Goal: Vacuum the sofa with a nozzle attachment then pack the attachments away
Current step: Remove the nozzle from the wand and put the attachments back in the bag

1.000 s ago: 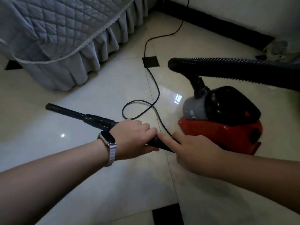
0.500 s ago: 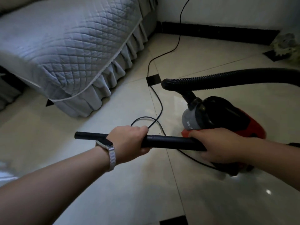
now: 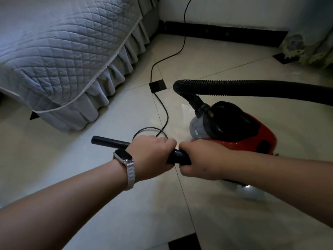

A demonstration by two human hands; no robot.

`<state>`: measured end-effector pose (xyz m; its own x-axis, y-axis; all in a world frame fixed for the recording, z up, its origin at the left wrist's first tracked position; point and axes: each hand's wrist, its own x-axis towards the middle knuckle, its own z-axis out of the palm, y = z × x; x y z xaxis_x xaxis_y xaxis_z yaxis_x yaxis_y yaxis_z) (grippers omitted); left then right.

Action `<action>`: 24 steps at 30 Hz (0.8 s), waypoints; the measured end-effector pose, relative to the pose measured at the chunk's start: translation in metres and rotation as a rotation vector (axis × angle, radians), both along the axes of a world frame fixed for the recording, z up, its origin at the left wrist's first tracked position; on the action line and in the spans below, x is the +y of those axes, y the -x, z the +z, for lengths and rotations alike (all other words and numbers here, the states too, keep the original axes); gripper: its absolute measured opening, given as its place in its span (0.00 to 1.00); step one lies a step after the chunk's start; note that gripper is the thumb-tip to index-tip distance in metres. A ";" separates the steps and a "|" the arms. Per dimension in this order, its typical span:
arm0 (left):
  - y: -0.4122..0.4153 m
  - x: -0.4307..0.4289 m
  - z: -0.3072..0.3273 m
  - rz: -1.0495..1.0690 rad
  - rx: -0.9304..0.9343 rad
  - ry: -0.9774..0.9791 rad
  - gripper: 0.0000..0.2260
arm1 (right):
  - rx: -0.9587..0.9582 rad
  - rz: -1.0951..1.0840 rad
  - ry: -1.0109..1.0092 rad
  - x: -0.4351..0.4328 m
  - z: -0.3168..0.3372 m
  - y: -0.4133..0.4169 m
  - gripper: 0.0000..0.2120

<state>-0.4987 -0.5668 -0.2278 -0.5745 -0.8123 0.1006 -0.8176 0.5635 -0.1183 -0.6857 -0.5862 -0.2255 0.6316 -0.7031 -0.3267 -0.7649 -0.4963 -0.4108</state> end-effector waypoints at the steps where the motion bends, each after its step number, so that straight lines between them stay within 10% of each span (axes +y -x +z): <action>1: -0.002 -0.002 0.001 0.010 -0.010 -0.014 0.14 | -0.002 -0.022 -0.005 -0.001 0.000 0.000 0.10; 24: 0.003 -0.007 0.010 0.195 -0.133 -0.410 0.06 | 0.114 -0.025 0.034 0.007 -0.013 0.010 0.07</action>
